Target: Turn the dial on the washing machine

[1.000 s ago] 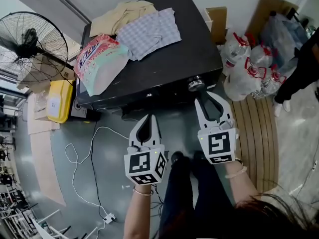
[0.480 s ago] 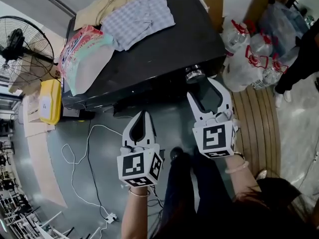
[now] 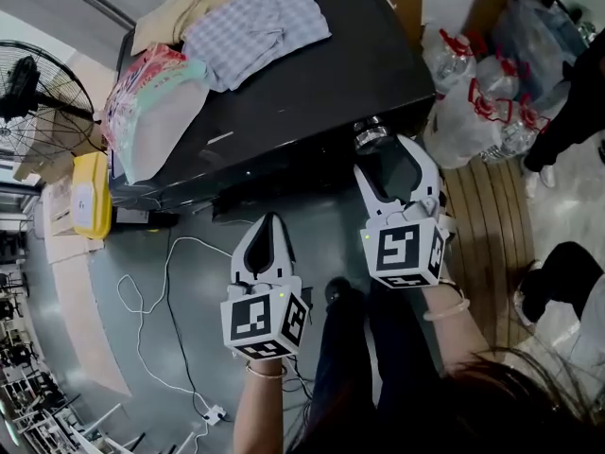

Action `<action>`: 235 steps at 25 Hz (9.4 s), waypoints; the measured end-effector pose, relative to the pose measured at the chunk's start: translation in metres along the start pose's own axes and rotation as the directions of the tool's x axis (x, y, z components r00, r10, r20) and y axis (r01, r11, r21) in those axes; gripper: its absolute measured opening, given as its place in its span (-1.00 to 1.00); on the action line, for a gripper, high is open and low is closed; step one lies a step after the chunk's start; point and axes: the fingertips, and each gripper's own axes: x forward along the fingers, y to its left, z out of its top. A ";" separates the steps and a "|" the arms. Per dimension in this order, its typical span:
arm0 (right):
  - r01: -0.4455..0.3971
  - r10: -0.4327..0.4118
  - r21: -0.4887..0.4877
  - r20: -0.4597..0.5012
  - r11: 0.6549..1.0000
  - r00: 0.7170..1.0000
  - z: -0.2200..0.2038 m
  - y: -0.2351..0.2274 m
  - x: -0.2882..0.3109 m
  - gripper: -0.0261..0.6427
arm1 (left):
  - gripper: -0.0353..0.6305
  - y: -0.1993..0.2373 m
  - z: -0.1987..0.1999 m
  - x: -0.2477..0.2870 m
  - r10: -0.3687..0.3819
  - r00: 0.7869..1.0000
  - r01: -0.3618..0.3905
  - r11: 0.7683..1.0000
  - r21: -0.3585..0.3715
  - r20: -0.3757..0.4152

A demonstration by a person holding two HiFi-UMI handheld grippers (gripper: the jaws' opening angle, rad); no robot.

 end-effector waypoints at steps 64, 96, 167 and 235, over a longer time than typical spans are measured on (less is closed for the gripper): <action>0.050 -0.060 0.255 0.032 0.966 0.998 0.002 -0.005 0.006 -0.06 | -0.84 -0.008 -0.016 0.014 -0.021 0.999 0.021 1.000 0.006 -0.040; -0.010 -0.022 0.506 0.057 0.863 0.998 -0.005 -0.009 0.009 -0.05 | -0.84 -0.019 -0.023 0.017 -0.047 0.997 0.047 0.999 0.009 -0.057; -0.114 0.020 0.650 0.151 0.752 0.988 0.003 -0.017 0.009 -0.04 | -0.84 -0.028 -0.021 0.030 -0.038 0.997 0.039 0.999 0.004 -0.061; -0.215 0.150 0.433 0.181 0.875 0.972 0.093 -0.009 -0.133 -0.59 | -0.84 -0.050 0.088 -0.103 0.060 0.997 -0.060 0.998 0.012 0.039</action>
